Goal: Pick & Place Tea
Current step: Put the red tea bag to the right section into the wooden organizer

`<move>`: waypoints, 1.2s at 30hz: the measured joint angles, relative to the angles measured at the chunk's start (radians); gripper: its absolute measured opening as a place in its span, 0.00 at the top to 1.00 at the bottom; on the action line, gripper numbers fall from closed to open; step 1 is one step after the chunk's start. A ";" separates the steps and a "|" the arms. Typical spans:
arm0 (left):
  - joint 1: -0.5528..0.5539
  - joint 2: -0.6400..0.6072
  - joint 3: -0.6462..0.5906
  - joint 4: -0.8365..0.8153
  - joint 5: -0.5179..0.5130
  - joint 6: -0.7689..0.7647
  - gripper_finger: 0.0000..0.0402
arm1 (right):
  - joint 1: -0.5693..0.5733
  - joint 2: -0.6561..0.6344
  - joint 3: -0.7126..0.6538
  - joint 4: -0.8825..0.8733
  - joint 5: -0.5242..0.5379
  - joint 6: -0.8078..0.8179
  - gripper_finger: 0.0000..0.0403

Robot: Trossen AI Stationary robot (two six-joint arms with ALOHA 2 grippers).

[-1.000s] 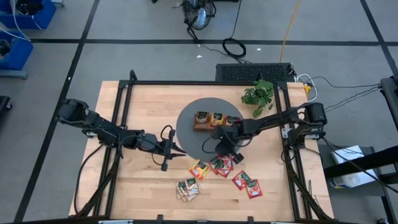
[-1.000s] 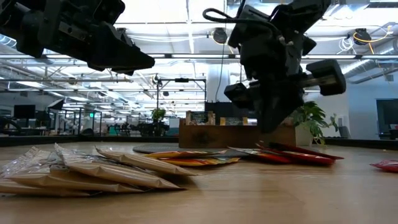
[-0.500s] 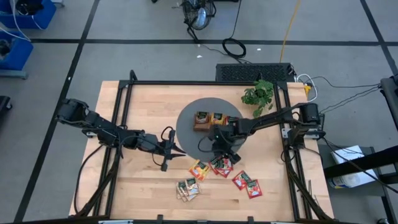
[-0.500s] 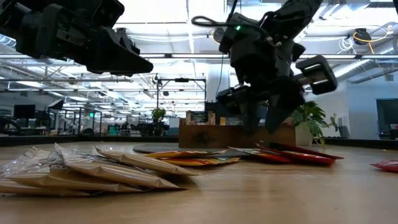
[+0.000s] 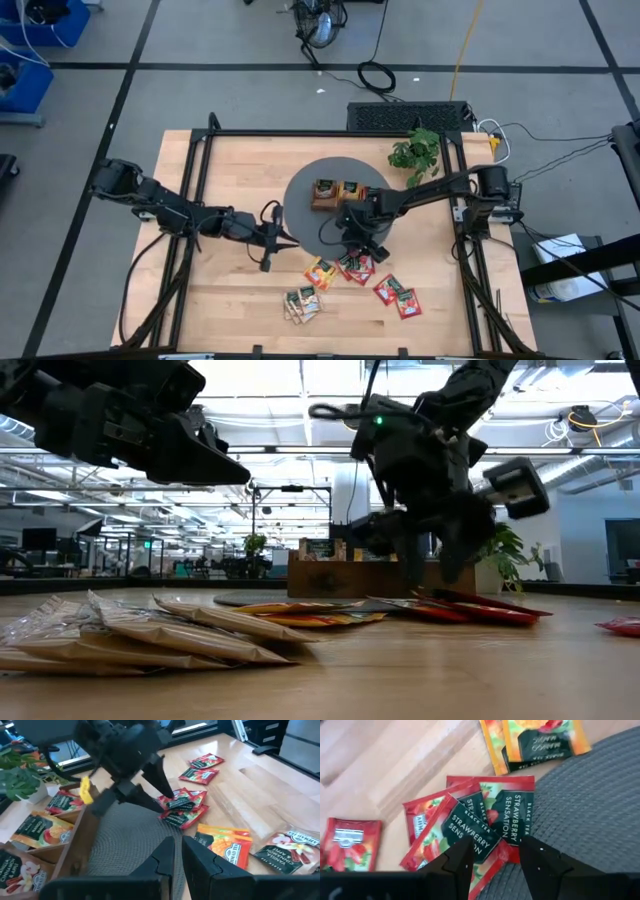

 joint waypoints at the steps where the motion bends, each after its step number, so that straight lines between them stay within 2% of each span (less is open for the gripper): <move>1: 0.003 0.000 0.000 -0.001 0.006 0.000 0.90 | 0.003 0.013 0.000 0.002 0.001 -0.003 0.64; 9: 0.008 0.000 0.000 -0.005 0.027 -0.010 0.90 | -0.001 0.064 -0.001 0.027 -0.009 -0.009 0.64; 36: 0.008 0.000 0.000 -0.005 0.026 -0.022 0.90 | 0.030 0.003 -0.002 -0.008 0.031 -0.010 0.64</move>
